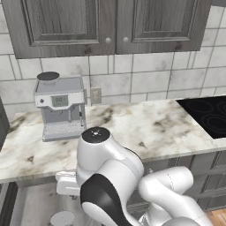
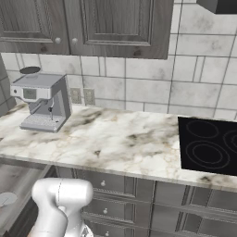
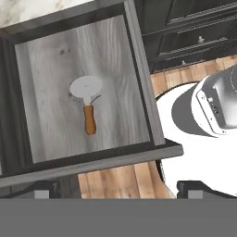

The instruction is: Take the pizza cutter from the drawer on the left and place it on the dining counter for cutting.

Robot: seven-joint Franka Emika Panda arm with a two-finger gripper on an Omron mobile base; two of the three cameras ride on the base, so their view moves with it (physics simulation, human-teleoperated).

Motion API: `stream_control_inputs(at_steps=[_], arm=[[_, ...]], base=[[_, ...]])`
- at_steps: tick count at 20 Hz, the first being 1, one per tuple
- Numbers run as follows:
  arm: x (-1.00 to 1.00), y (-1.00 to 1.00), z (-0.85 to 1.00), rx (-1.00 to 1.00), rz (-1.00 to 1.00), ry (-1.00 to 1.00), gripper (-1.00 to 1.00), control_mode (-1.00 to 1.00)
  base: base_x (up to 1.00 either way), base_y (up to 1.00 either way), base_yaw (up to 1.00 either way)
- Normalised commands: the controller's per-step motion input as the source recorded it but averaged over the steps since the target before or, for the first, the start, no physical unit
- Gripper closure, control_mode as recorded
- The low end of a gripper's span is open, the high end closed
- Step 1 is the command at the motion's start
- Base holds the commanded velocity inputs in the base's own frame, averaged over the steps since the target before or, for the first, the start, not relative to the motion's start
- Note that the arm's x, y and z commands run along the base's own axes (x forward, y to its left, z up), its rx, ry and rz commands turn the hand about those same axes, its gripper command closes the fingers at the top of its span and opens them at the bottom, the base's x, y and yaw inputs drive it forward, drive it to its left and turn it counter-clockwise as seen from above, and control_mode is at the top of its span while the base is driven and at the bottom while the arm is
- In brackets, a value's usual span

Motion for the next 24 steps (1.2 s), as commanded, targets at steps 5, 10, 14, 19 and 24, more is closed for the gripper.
stream_control_inputs(at_steps=[5, 10, 14, 19, 24], arm=[[0.02, 0.14, -0.23, -0.01, 0.00, 0.00, -1.00, -1.00], [0.12, 0.13, -0.09, 0.00, 0.00, 0.03, -1.00, -1.00], [0.39, 0.27, -0.08, 0.00, 0.01, 0.08, -1.00, -1.00], [0.38, 0.25, -0.30, -0.01, 0.12, 0.09, -1.00, -1.00], [0.14, 0.04, -0.34, -0.06, 0.23, 0.09, -1.00, -1.00]], base=[[0.00, 0.00, 0.00], [0.00, 0.00, 0.00], [0.00, 0.00, 0.00], [0.00, 0.00, 0.00], [0.00, 0.00, 0.00]])
